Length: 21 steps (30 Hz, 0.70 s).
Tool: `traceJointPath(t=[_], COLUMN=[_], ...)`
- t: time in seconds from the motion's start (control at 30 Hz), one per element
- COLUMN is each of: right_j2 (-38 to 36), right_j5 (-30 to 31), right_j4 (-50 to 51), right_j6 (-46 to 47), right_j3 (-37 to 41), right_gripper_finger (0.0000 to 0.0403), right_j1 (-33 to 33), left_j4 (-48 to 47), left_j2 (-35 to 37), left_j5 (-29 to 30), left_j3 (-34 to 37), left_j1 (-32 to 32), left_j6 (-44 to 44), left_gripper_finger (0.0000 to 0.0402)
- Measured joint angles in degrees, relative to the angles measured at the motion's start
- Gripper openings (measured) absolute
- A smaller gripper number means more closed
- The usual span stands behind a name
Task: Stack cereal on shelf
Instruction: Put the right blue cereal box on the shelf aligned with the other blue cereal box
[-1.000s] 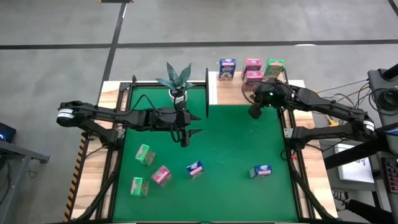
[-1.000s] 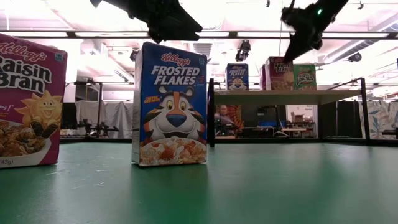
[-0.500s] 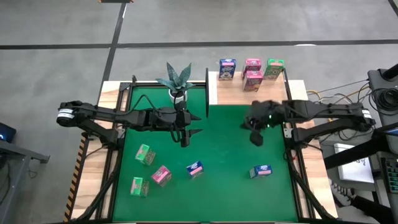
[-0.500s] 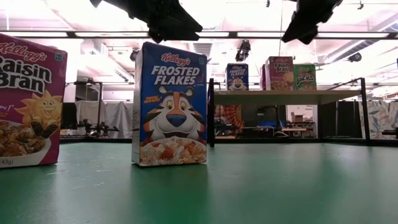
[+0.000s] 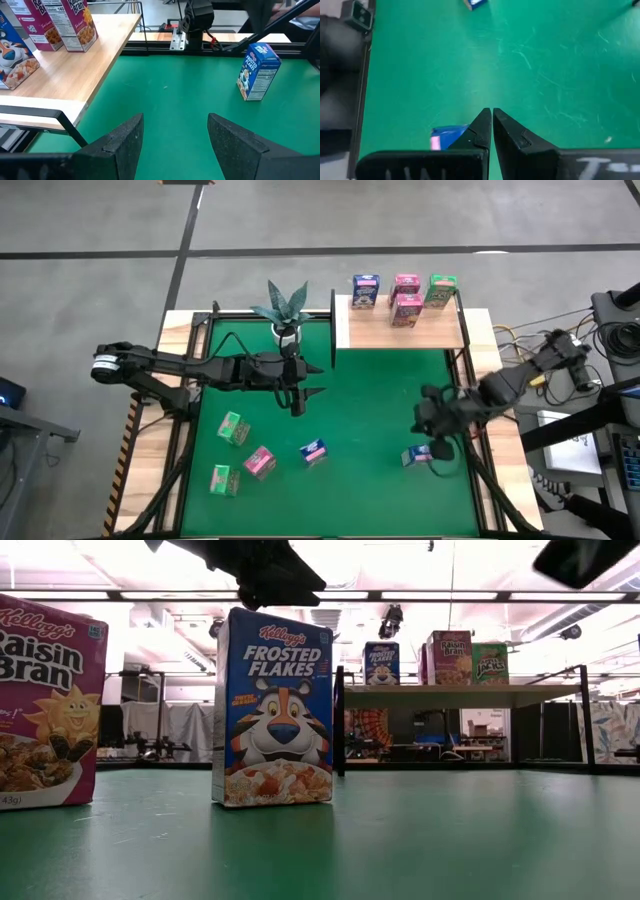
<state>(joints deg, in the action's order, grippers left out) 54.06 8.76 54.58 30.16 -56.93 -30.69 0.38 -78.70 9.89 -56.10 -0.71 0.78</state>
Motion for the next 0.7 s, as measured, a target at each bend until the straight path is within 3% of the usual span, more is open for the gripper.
traceJointPath(t=[0.2, 0.3, 0.7], right_j2=[0.8, 1.7, 6.5], right_j5=[9.1, 10.6, 8.2], right_j4=[0.0, 0.0, 4.6], right_j6=[4.7, 4.6, 9.7], right_j3=[0.0, 0.0, 0.0], right_gripper_finger=[0.0011, 0.0028, 0.0206], right_j1=[-10.6, -13.5, -15.6], left_j4=[0.2, 0.8, 1.9], left_j2=[0.0, 0.0, 0.0], left_j5=[0.0, 0.0, 0.0], left_j3=[0.0, 0.0, 0.0], left_j1=[0.0, 0.0, 0.0], left_j6=[1.4, 1.9, 4.8], left_gripper_finger=[0.0204, 0.0204, 0.0204])
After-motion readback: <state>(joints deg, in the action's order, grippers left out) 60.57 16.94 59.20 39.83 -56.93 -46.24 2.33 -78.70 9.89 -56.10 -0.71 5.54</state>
